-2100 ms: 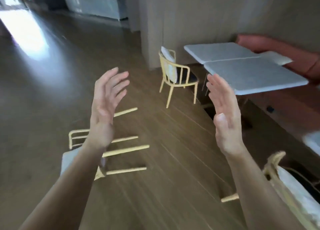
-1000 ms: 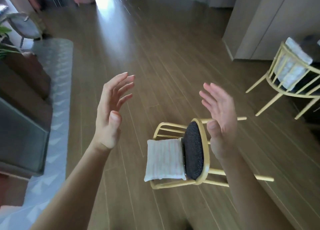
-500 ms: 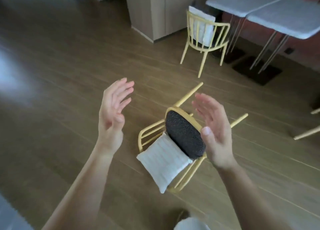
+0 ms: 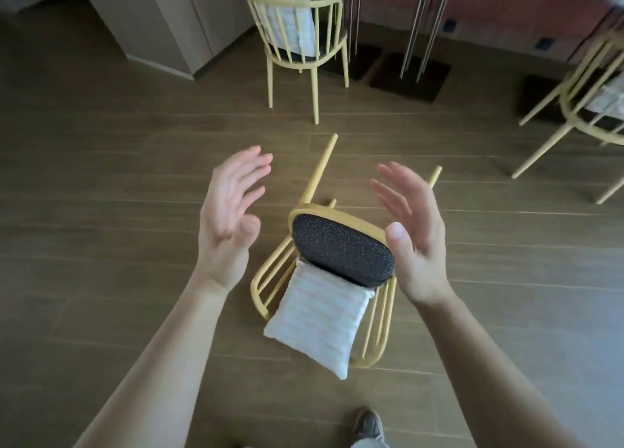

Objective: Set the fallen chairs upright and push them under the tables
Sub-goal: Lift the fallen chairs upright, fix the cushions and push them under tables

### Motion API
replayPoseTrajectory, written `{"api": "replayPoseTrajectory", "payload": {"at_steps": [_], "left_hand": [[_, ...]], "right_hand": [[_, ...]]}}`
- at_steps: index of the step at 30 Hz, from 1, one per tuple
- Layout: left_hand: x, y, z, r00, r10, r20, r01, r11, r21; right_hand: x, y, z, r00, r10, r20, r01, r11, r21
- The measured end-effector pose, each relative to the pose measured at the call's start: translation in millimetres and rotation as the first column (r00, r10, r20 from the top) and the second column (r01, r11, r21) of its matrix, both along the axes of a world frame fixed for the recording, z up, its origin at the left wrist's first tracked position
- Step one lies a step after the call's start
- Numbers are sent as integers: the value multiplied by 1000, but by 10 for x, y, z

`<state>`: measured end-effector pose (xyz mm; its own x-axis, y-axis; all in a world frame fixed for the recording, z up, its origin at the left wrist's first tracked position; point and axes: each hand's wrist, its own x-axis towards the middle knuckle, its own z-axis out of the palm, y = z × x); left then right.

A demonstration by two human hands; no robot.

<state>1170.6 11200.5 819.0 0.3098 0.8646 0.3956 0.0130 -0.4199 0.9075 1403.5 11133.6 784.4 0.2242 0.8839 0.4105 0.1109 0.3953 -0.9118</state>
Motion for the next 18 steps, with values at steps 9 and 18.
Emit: {"api": "replayPoseTrajectory", "payload": {"at_steps": [9, 18], "left_hand": [[-393, 1026, -746, 959, -272, 76, 278, 957, -84], [-647, 1381, -2203, 912, -407, 43, 406, 888, -214]], "right_hand": [[-701, 454, -524, 959, -280, 31, 281, 960, -14], [-1132, 528, -1909, 882, -470, -27, 458, 870, -185]]}}
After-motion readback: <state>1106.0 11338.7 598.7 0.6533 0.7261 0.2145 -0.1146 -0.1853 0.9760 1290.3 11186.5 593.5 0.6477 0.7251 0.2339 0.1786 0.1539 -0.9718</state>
